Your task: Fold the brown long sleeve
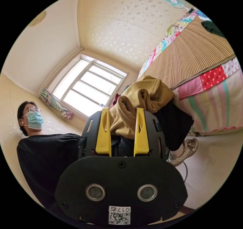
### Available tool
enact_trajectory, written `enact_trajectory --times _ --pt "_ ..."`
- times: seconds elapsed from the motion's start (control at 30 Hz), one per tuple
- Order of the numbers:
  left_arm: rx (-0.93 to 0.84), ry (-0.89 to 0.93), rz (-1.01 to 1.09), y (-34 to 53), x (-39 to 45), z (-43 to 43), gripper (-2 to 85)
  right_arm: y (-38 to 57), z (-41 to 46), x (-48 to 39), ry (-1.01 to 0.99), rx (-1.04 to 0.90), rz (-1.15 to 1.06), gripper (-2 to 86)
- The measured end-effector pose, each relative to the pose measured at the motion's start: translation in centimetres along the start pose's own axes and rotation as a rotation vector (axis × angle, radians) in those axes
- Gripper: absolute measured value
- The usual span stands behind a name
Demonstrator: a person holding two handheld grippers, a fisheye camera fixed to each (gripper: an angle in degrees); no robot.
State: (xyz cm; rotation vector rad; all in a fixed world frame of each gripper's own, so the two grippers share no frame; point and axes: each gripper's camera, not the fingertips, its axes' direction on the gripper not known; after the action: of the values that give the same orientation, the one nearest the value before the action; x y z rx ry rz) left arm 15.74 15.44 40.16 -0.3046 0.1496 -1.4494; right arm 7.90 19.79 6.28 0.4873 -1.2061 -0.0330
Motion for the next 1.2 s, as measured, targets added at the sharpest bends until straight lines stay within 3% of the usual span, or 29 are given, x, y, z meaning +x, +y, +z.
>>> enact_trajectory --times 0.13,0.23,0.4,0.5,0.63,0.77,0.9,1.1,1.2 --pt "-0.004 0.121 0.103 -1.3 1.0 0.1 16.7 1.5 -0.6 1.5 0.015 -0.073 0.024 14.5" --pt "-0.035 0.111 0.099 -1.8 1.2 0.2 15.5 2.0 -0.4 1.8 0.058 -0.100 0.026 14.4" --pt "-0.118 0.105 0.122 -2.9 1.8 2.5 9.7 2.4 1.0 3.1 -0.081 -0.066 0.050 13.4" --pt "0.023 0.196 0.225 -1.6 2.8 -0.9 4.6 3.1 0.6 2.7 -0.121 -0.022 0.023 12.1" --pt "0.421 0.438 0.345 1.0 1.7 -8.4 3.7 4.0 0.1 2.4 -0.209 -0.019 -0.004 10.3" --pt "0.616 0.462 0.396 1.3 3.1 -12.6 3.6 4.8 0.6 -0.2 -0.379 -0.159 -0.134 10.0" --pt "0.711 0.529 0.407 0.0 4.0 -14.3 3.7 6.2 1.9 -3.0 -0.363 -0.353 -0.221 11.7" --pt "0.809 0.398 0.235 -0.6 4.7 -14.6 3.7 10.0 3.6 -5.5 -0.259 -0.597 -0.249 12.7" --pt "0.822 0.388 0.227 -0.2 5.8 -14.9 3.7 11.2 1.8 -5.7 -0.248 -0.536 -0.233 9.3"
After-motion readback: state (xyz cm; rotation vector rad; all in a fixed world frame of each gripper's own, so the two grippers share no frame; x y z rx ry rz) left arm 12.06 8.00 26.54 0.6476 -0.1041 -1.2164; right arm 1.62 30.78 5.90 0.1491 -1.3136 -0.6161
